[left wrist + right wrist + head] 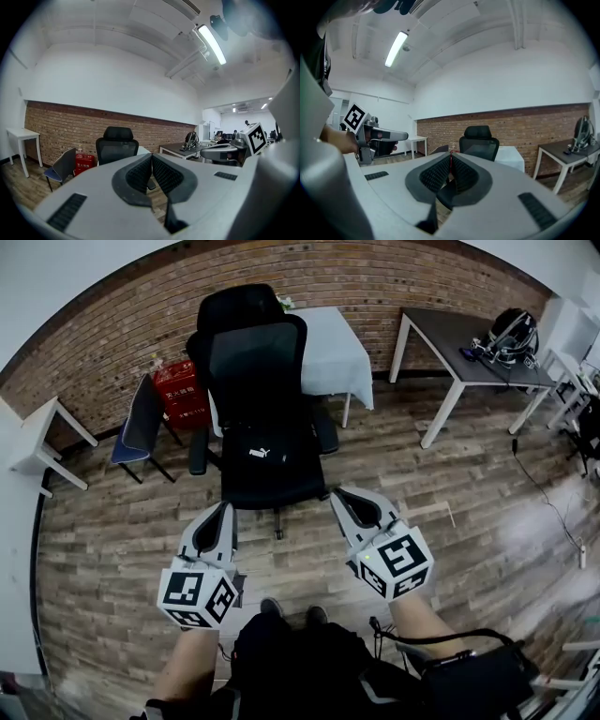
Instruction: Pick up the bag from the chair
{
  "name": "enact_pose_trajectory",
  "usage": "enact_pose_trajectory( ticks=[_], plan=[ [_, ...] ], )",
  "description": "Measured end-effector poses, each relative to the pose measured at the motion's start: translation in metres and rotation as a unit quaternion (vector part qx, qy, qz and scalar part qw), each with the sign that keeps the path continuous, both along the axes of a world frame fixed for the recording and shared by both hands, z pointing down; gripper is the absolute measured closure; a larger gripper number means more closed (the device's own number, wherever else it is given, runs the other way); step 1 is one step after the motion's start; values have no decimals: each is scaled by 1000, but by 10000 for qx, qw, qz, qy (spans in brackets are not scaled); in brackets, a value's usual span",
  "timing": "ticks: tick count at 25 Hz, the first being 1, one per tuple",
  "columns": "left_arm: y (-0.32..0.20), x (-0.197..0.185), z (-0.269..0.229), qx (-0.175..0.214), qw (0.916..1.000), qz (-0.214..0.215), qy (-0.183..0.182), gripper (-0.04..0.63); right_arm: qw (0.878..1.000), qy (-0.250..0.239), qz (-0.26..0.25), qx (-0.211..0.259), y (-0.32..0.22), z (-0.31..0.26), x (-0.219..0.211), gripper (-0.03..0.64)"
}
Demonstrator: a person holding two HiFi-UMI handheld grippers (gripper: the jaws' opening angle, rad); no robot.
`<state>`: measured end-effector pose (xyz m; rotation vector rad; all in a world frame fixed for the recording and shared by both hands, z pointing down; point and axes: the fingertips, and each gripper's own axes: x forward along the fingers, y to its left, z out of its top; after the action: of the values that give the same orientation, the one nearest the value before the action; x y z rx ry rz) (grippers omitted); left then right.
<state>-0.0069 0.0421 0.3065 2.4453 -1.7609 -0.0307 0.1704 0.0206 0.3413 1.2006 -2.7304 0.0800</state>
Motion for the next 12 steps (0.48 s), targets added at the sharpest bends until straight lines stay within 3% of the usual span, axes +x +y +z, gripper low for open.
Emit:
enact_pose_trajectory(
  ticks=[5,12],
  plan=[
    [-24,-7,10,-31,9999,50,111,583,10000,-72,21,-4,-25,6,-6,598],
    [-74,-27,17,22,9993,218,298,583,9995,253,148,78,-72,6,-31,598]
  ],
)
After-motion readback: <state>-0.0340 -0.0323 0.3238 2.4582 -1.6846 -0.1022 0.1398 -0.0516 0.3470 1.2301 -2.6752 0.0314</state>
